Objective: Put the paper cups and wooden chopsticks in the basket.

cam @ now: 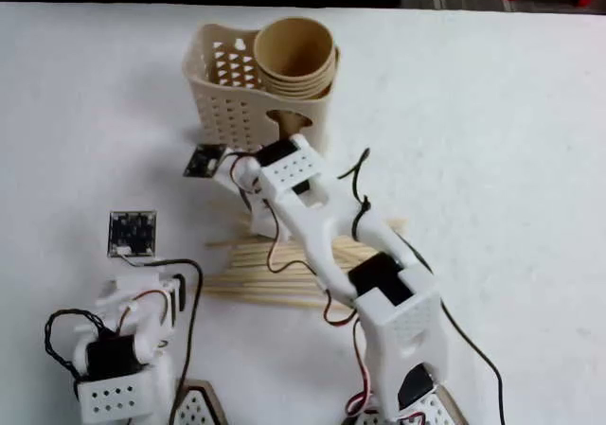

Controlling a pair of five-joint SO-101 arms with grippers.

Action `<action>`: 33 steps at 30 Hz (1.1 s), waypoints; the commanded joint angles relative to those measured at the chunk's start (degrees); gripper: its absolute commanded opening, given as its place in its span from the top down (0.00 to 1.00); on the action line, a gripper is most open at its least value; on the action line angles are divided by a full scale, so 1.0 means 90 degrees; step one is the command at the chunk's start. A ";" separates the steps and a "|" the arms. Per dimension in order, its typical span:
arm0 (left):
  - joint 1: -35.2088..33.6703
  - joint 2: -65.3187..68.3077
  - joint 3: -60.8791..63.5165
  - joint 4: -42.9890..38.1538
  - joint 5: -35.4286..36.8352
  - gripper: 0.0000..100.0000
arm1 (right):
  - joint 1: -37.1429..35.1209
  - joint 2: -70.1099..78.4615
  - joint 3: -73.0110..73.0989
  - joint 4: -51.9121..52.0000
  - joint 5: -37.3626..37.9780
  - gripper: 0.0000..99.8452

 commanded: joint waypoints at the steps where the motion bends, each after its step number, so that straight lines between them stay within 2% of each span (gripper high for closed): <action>1: 0.0093 -0.0063 -0.0029 0.0049 0.0078 0.82 | -0.0063 -0.0757 -0.0234 0.0298 -0.0068 0.98; 14: 0.0093 -0.0063 -0.0029 0.0049 0.0078 0.82 | -0.0093 -0.2935 -0.0244 0.1001 -0.0098 0.98; 19: 0.0093 -0.0063 -0.0029 0.0049 0.0078 0.82 | -0.0103 -0.3766 -0.0498 0.1021 -0.0567 0.98; 27: 0.0093 -0.0063 -0.0029 0.0049 0.0078 0.82 | -0.0103 -0.4088 -0.2344 0.0952 -0.1426 0.98; 33: 0.0093 -0.0063 -0.0029 0.0049 0.0078 0.82 | -0.0112 -0.3736 -0.3878 0.0200 -0.1924 0.98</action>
